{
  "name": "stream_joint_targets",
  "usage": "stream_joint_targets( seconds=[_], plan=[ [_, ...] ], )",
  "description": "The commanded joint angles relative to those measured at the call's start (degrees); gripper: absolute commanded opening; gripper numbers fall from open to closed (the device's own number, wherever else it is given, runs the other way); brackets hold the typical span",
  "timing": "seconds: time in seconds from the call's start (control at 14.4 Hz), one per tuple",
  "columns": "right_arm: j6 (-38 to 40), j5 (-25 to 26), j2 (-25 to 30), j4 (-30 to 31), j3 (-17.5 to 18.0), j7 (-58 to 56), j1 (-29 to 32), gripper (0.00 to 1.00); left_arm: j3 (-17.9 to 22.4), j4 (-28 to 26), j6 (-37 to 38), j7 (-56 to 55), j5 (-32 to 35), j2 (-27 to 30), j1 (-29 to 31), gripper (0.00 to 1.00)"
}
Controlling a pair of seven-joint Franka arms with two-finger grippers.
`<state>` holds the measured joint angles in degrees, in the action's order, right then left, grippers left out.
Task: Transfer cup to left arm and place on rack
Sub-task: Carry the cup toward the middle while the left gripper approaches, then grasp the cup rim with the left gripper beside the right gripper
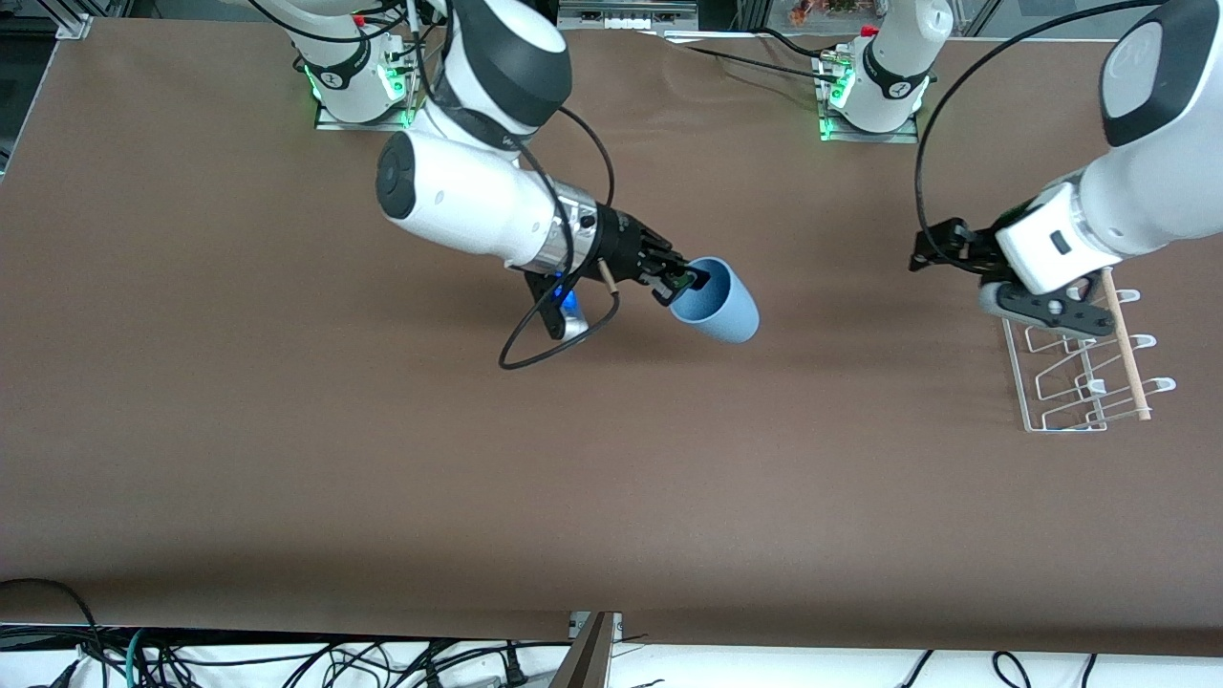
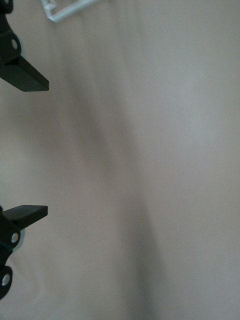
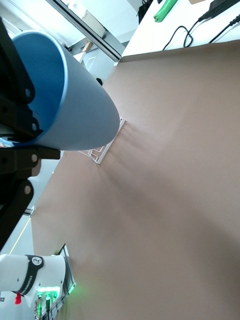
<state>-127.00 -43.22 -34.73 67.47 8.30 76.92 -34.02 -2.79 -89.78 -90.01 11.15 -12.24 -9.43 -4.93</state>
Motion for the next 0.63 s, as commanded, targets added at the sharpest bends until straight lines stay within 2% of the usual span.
stream_joint_targets(
  seconds=[0.0,0.21,0.35,0.56],
  plan=[
    [-0.7,-0.9,-0.25,-0.93,0.05,1.22,-0.44,0.0,0.59,1.62,0.89,14.29,-6.02,-1.29,0.88,1.0],
    [-0.53,-0.99,-0.08,-0.93,0.13,1.39,-0.44,0.0,0.59,1.62,0.37,20.04,-14.02,-2.95,0.89,1.0],
    [-0.26,-1.17,-0.08,-0.93,0.48,1.4,-0.52,0.0,0.59,1.71,-0.77,29.49,-17.62,-4.19,0.8,1.0],
    [-0.09,-1.17,0.01,-0.93,2.41,2.0,-0.52,0.0,0.59,1.62,-6.65,41.82,-22.82,-5.68,0.19,1.0]
  ],
)
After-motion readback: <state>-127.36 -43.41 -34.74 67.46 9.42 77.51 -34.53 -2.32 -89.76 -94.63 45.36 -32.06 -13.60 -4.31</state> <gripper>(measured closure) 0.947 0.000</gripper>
